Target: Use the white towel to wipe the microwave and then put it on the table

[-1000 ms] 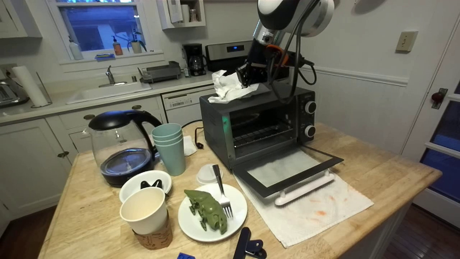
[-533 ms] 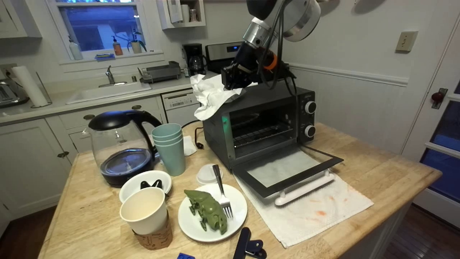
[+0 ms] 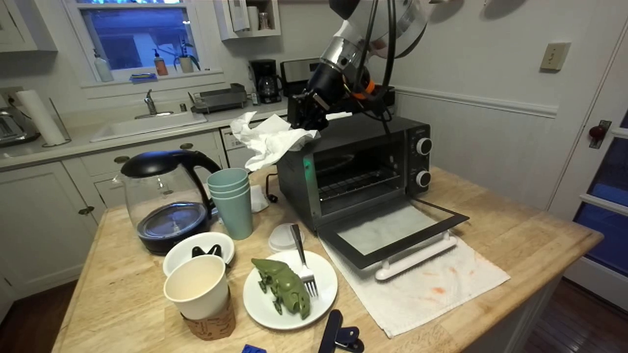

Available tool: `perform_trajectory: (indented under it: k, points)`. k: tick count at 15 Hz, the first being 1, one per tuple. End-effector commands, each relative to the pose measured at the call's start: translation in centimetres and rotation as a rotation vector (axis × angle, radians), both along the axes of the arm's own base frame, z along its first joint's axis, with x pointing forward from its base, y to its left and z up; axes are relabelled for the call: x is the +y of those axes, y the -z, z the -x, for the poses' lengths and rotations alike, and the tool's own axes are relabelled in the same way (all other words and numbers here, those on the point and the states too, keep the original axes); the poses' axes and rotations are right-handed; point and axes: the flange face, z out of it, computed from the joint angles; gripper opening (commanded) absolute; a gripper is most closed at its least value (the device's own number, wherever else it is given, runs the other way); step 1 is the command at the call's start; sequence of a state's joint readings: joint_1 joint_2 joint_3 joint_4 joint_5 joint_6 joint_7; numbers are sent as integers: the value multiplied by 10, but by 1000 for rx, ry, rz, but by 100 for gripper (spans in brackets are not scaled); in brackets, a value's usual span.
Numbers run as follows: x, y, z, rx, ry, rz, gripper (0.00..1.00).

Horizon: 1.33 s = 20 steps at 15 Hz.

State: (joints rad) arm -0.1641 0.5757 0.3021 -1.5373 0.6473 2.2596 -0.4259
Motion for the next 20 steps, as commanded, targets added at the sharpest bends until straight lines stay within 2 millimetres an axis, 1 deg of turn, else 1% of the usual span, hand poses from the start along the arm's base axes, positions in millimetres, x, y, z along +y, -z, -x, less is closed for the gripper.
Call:
perform_trajectory:
  k: [1,3,5,7,9,11,14,17,20]
  points:
    - [0,-13,3,-22,-10,16,1]
    - [-2,-31,12,-39,9,42,1]
    - [1,-52,24,-56,11,59,1]
    - [6,-75,40,-58,17,89,1]
    - [10,-92,62,-21,39,126,1]
    - [9,-101,81,11,99,193,1]
    - [-1,-104,113,109,202,265,1]
    - [-16,-102,144,198,317,294,1]
    - [-35,-104,173,235,430,312,1]
